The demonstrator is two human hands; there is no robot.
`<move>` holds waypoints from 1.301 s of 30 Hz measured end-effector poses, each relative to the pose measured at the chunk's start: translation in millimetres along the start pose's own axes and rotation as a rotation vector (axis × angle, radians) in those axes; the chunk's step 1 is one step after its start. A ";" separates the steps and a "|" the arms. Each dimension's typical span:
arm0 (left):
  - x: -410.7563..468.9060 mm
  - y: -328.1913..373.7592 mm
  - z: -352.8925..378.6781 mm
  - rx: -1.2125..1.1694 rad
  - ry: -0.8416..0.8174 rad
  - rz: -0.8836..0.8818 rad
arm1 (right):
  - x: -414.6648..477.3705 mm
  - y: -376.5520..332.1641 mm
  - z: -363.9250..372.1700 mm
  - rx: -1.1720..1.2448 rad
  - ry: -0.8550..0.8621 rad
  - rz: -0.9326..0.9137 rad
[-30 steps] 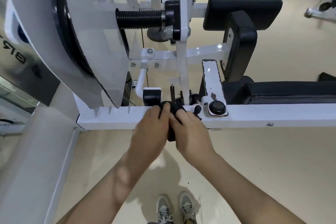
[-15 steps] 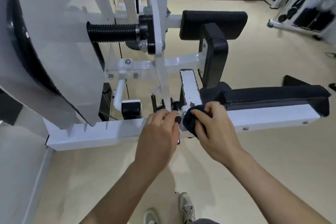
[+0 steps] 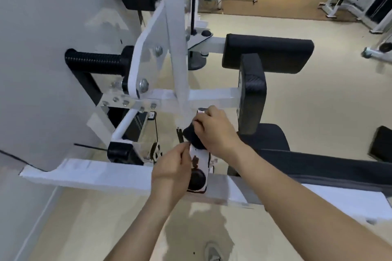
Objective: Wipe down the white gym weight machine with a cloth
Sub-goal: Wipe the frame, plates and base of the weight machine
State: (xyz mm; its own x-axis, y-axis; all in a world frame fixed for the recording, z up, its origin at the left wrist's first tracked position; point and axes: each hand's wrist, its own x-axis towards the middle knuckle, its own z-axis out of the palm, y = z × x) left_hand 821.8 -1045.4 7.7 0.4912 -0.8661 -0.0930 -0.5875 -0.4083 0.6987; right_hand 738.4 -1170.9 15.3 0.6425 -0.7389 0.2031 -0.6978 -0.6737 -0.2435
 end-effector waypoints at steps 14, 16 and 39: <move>-7.7 6.8 7.0 -0.159 0.207 -0.181 | 52.6 -5.7 16.6 -0.057 -0.040 0.010; -7.8 5.6 8.9 -0.150 0.219 -0.218 | 13.2 -13.0 10.1 -0.031 -0.041 -0.112; -7.6 -5.7 1.2 -0.172 0.158 0.017 | -165.9 -34.4 -10.2 0.161 0.277 0.077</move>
State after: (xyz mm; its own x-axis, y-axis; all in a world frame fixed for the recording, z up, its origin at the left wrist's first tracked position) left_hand 820.7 -1036.8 3.6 0.5852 -0.8106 0.0225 -0.4847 -0.3274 0.8111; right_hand 652.6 -1025.2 -0.3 0.4634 -0.7785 0.4233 -0.6681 -0.6208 -0.4103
